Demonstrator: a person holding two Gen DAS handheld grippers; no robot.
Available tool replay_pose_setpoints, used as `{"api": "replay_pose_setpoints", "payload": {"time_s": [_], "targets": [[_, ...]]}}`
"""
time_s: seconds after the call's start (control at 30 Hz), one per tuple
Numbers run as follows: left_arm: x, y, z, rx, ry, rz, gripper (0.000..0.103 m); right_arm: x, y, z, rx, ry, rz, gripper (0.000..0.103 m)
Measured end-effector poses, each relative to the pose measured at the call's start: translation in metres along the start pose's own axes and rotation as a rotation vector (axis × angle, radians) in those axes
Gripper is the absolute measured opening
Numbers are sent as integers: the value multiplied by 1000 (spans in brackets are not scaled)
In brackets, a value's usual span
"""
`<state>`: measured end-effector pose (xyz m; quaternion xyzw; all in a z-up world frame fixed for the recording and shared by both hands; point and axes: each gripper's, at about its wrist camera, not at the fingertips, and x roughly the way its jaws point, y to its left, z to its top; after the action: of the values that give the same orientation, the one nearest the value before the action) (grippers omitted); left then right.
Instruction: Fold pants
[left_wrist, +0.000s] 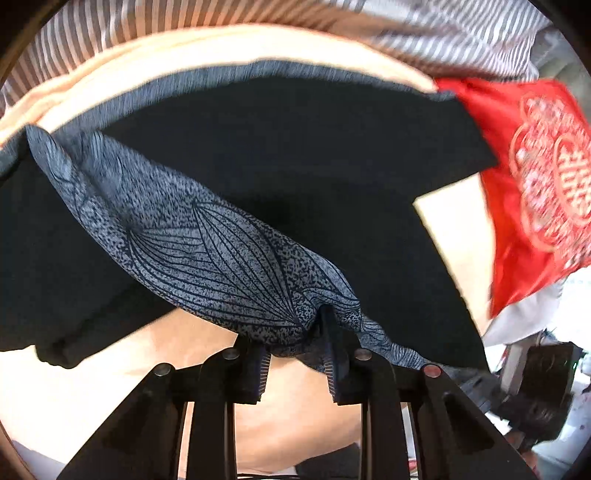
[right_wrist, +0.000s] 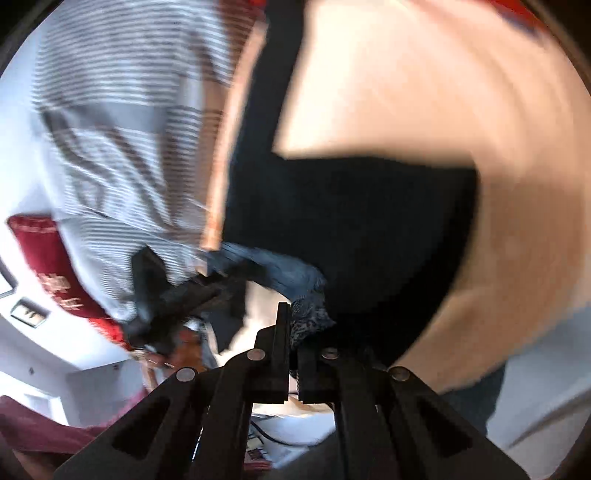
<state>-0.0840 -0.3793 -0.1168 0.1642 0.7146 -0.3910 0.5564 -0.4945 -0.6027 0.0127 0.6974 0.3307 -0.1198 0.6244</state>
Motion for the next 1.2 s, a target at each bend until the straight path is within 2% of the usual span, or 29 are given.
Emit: {"api": "replay_pose_setpoints", "payload": {"time_s": [0.13,0.3,0.33,0.43,0.53,0.57,0.6,0.67,0.73,0.83,0.87,0.9,0.93,0.97,1.03,1.07,1.13,1.2], "targets": [[-29,-15,31,-20,-65,-32,26,-13,50,70,-100,-35,24,3],[-57,-26,97,-41,-186,-27,26,-8,96,168,-209,-48,-39,3],[-58,-27,109,-49,-198,-20,27,1,104,195,-220,-43,-74,3],[-57,-24,138,-74,-188,-1,29,26,107,245,-231,-11,-177,3],[-63,-18,139,-71,-181,-20,31,61,109,281,-258,17,-290,3],[-64,-17,136,-70,-171,-35,38,72,110,288,-263,29,-323,3],[-64,-17,131,-66,-163,-34,60,81,109,293,-268,39,-363,3],[-69,-13,117,-45,-153,-20,83,97,106,305,-280,38,-475,3],[-72,-7,101,-27,-129,-9,83,102,100,314,-248,37,-497,3],[-76,8,82,-16,-147,122,83,106,100,319,-223,41,-495,5],[-75,18,77,-30,-148,180,83,103,107,318,-230,32,-505,16],[-73,27,75,-50,-139,205,83,101,111,316,-236,28,-497,25],[-70,38,72,-74,-128,225,83,96,120,313,-247,17,-471,49],[-67,48,69,-97,-125,251,83,83,133,304,-282,-34,-449,70],[-65,62,62,-120,-127,305,83,61,148,281,-352,-103,-427,75],[-63,70,57,-132,-131,329,83,54,150,270,-365,-96,-393,75],[-59,81,48,-171,-124,319,83,52,137,240,-340,-18,-293,75],[-54,87,42,-194,-123,316,83,62,111,212,-275,56,-282,74]]}}
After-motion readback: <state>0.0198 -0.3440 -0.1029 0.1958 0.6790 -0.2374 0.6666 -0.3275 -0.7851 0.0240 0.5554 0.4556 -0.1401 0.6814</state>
